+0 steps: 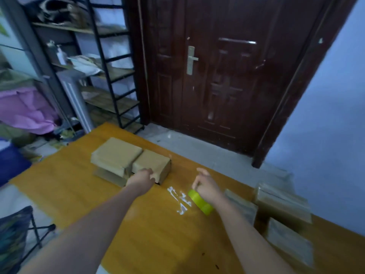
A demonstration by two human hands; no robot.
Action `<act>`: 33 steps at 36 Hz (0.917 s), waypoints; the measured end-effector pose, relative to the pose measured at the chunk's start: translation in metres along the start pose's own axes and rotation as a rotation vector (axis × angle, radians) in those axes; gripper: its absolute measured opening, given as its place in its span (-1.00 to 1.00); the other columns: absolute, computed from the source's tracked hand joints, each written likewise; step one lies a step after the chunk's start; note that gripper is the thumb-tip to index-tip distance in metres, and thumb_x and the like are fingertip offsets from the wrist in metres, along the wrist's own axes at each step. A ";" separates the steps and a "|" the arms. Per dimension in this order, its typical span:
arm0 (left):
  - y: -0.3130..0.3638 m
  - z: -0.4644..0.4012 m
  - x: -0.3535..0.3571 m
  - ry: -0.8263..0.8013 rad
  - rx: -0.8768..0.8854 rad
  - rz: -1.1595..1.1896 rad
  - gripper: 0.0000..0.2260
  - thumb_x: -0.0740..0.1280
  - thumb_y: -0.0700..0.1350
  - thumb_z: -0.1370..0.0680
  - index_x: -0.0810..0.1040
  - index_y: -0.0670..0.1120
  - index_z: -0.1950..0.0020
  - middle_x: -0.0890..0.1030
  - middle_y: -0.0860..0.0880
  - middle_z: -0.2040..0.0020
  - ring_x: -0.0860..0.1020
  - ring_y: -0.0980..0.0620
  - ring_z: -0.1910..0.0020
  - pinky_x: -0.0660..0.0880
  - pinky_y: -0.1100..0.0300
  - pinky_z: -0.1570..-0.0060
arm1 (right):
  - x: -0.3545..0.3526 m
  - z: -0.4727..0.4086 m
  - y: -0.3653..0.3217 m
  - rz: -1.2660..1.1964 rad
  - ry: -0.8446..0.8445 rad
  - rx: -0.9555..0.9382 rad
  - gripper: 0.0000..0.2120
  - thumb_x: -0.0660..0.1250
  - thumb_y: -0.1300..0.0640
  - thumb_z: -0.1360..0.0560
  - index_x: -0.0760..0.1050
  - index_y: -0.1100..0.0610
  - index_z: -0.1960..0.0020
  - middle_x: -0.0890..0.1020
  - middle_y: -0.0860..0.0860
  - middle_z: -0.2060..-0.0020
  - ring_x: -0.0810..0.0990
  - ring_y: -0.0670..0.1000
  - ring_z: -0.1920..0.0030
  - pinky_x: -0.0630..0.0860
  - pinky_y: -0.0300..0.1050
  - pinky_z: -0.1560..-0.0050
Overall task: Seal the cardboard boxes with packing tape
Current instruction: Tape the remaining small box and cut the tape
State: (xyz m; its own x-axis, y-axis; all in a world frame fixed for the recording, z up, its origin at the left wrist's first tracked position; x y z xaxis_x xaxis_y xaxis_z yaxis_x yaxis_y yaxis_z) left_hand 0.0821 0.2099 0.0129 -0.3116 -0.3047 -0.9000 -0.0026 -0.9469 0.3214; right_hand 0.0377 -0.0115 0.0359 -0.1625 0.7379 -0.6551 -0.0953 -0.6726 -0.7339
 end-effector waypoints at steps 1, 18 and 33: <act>-0.017 -0.006 -0.013 0.010 -0.013 0.000 -0.62 0.11 -0.06 -0.66 0.30 -0.14 -0.46 0.38 -0.14 -0.39 0.47 -0.15 -0.21 0.47 0.07 -0.03 | 0.008 -0.012 -0.015 0.041 -0.019 -0.009 -0.65 0.20 0.38 -0.44 0.38 0.02 0.41 0.27 0.15 -0.42 0.33 0.05 -0.40 0.31 -0.20 -0.31; -0.209 -0.136 -0.120 -0.015 -0.054 -0.287 -0.57 0.13 0.04 -0.64 0.24 -0.06 -0.49 0.28 -0.07 -0.45 0.28 -0.10 -0.40 0.39 0.00 -0.25 | 0.128 -0.168 -0.060 0.512 -0.238 0.121 -0.77 0.09 0.21 -0.55 0.52 0.22 0.01 0.22 0.19 -0.48 0.09 0.06 -0.50 0.27 -0.01 -0.40; -0.264 -0.188 -0.062 -0.145 -0.279 0.218 -0.08 0.48 0.18 -0.39 0.02 -0.07 -0.55 0.15 -0.18 -0.44 0.15 -0.24 -0.43 0.28 -0.17 -0.31 | 0.163 -0.193 -0.020 0.740 -0.416 0.262 -0.73 0.23 0.12 -0.52 0.57 0.28 -0.06 0.52 0.29 -0.20 0.31 0.20 -0.33 0.31 0.02 -0.32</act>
State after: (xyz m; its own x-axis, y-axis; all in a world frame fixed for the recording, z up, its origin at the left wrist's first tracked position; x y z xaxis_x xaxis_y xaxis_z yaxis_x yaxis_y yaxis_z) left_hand 0.2808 0.4599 -0.0717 -0.4077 -0.5032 -0.7620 0.3314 -0.8591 0.3900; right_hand 0.2028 0.1334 -0.0906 -0.6103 0.0631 -0.7896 -0.0380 -0.9980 -0.0504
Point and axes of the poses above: each hand's wrist, its own z-axis away from the middle knuckle, its own x-axis out of the palm, y = z × x, the point moved 8 cm from there along -z, towards the middle knuckle
